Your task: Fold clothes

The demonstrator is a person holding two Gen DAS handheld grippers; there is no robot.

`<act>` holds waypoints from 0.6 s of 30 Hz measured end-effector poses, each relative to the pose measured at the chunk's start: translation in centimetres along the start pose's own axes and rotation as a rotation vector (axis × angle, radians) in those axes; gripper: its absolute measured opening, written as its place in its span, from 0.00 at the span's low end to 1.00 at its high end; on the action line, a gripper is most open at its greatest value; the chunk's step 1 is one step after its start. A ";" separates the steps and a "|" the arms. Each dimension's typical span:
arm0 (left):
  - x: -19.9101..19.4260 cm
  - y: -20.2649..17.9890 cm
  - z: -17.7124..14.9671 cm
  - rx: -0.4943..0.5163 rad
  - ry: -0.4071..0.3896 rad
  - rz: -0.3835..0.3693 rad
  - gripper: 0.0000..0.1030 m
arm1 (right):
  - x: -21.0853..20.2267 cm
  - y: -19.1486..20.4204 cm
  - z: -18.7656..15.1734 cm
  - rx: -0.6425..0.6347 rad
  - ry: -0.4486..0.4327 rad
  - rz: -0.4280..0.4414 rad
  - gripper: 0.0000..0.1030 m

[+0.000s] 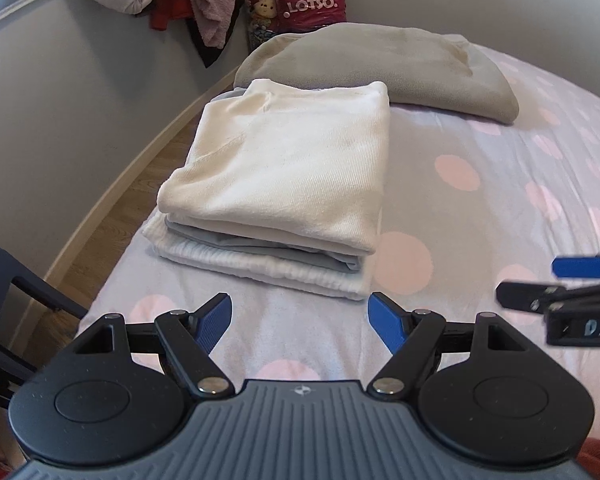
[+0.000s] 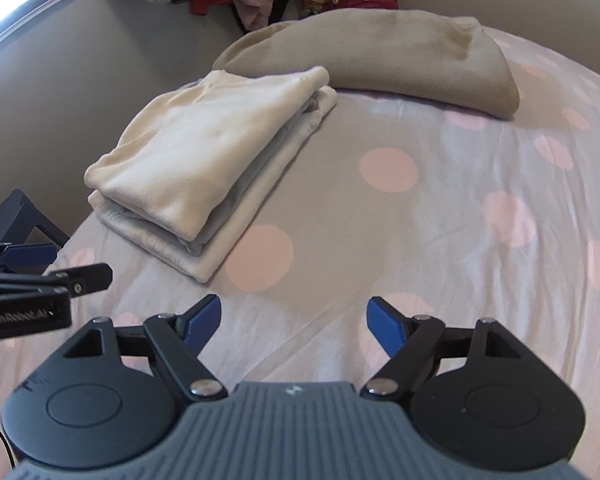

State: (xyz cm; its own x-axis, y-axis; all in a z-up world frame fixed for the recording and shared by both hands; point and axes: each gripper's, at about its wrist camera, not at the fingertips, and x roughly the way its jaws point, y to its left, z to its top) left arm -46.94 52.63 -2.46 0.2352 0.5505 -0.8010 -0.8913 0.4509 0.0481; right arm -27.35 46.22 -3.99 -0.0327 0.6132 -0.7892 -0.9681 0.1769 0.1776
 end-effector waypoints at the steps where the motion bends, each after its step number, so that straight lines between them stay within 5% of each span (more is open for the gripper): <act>1: 0.0 0.0 0.0 -0.008 0.000 -0.003 0.72 | 0.2 0.1 -0.3 0.004 0.003 -0.002 0.79; 18: 1.6 -1.3 -2.9 -0.079 0.042 0.054 0.72 | 1.9 0.5 -3.9 0.038 0.018 -0.033 0.79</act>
State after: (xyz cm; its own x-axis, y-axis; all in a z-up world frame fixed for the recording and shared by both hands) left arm -46.57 50.89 -5.58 0.1708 0.5419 -0.8229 -0.9304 0.3636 0.0463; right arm -28.83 44.43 -7.70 -0.0060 0.5924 -0.8056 -0.9585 0.2261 0.1734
